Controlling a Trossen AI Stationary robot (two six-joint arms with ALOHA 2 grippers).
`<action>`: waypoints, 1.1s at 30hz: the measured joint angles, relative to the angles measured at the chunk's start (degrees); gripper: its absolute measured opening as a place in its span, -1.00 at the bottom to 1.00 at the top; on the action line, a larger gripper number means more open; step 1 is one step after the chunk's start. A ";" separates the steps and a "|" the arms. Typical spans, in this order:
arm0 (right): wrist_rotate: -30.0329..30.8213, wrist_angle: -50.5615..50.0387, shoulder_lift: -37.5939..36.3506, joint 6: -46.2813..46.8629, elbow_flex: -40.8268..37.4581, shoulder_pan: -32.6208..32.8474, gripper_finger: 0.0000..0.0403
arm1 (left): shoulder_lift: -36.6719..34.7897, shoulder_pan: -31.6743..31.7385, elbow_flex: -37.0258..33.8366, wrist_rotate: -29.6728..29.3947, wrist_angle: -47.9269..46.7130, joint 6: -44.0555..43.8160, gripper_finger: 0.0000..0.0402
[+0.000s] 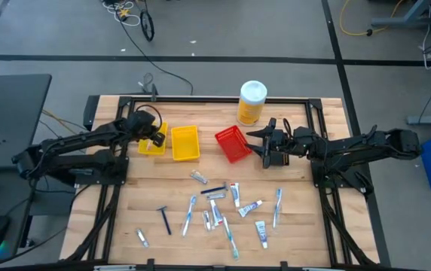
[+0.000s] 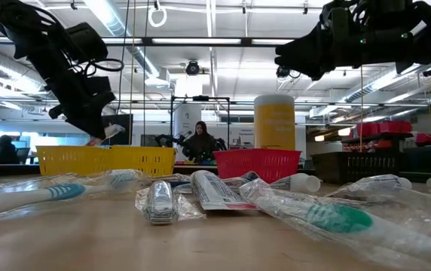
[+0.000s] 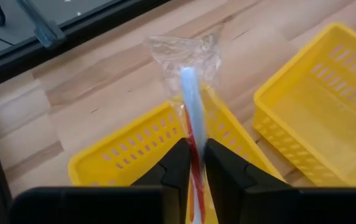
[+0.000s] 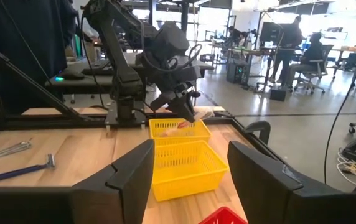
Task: Pick & Place Travel size toiletries
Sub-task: Put the red toothbrush into the left yellow bin, then put the silver nail cutter into the right yellow bin
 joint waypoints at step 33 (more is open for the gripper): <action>-0.02 -2.90 -0.01 0.48 -0.02 0.02 0.27 | 7.14 -1.03 10.02 6.24 -4.56 2.91 -0.21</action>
